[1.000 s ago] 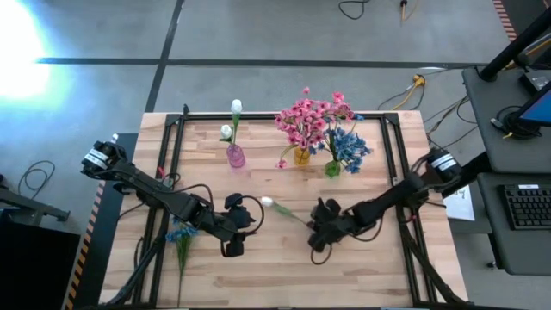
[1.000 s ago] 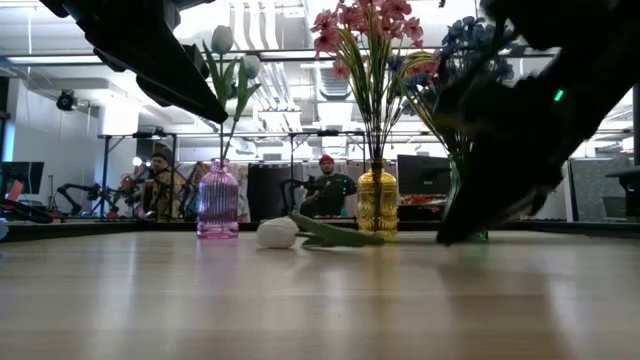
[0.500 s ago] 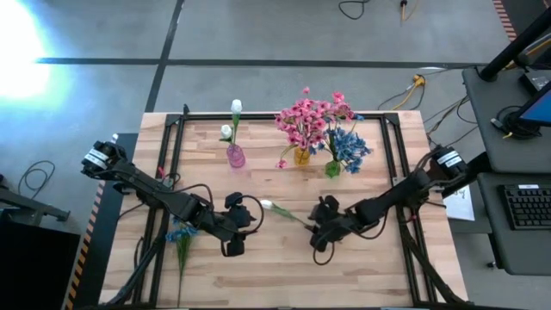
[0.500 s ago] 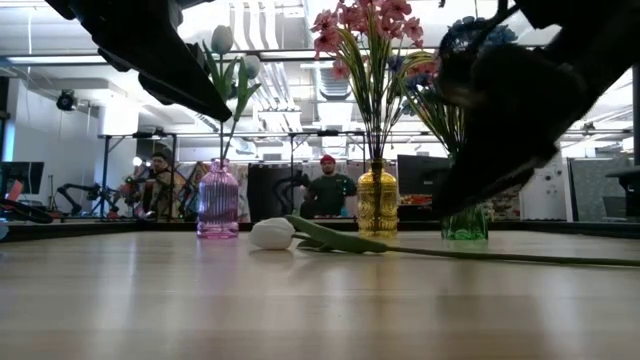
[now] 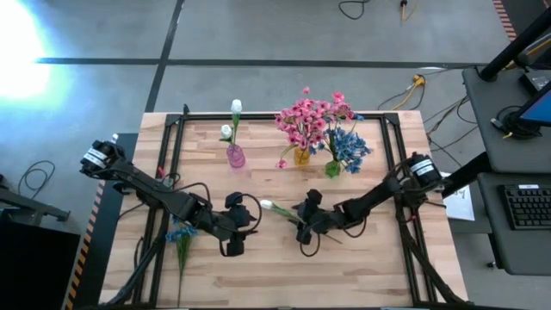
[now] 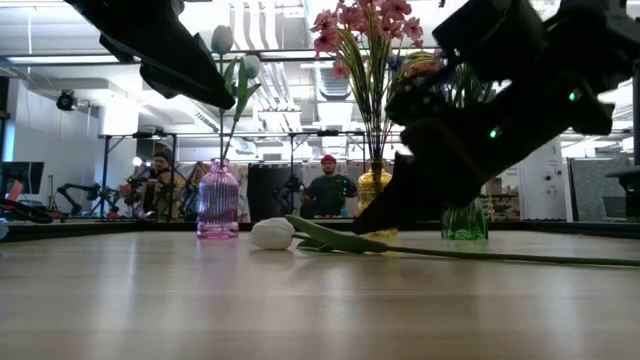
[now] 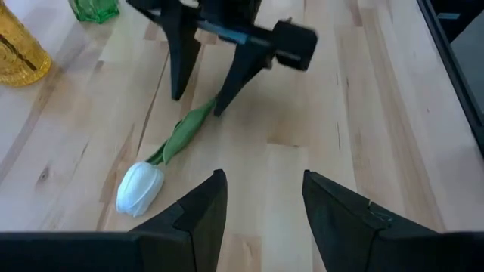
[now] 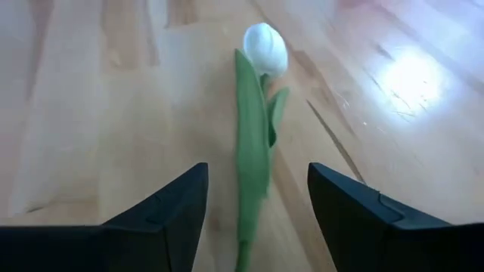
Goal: Sort flowers into vase by color
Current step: Put the white tulip into the violet vase
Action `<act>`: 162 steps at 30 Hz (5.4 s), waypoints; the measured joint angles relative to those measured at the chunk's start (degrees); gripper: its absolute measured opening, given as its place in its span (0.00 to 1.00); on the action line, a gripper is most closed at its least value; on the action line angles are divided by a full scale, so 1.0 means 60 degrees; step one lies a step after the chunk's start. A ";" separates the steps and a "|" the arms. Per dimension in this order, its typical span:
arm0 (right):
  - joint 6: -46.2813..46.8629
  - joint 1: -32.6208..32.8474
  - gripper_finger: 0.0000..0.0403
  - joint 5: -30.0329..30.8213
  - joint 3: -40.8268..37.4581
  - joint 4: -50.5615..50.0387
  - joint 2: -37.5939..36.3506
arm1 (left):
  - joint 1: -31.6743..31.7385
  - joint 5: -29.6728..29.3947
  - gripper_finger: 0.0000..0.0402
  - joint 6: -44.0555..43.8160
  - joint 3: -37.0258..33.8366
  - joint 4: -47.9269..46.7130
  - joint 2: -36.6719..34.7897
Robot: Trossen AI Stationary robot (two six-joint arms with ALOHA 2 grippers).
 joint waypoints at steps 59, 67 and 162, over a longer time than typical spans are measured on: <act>-0.7453 0.1771 0.04 -0.0045 0.0248 0.9895 -0.1301 | -0.0637 -0.0866 0.40 0.4868 -0.1030 0.9637 0.0218; -0.7777 0.1658 0.04 -0.0097 0.0739 0.9819 -0.0984 | -0.0081 -0.0836 0.40 0.4824 -0.0168 1.0423 0.1845; -0.8488 0.2001 0.51 0.2449 0.0903 0.9329 -0.1070 | 0.0461 -0.4096 0.00 0.2865 -0.0107 0.1407 -0.2621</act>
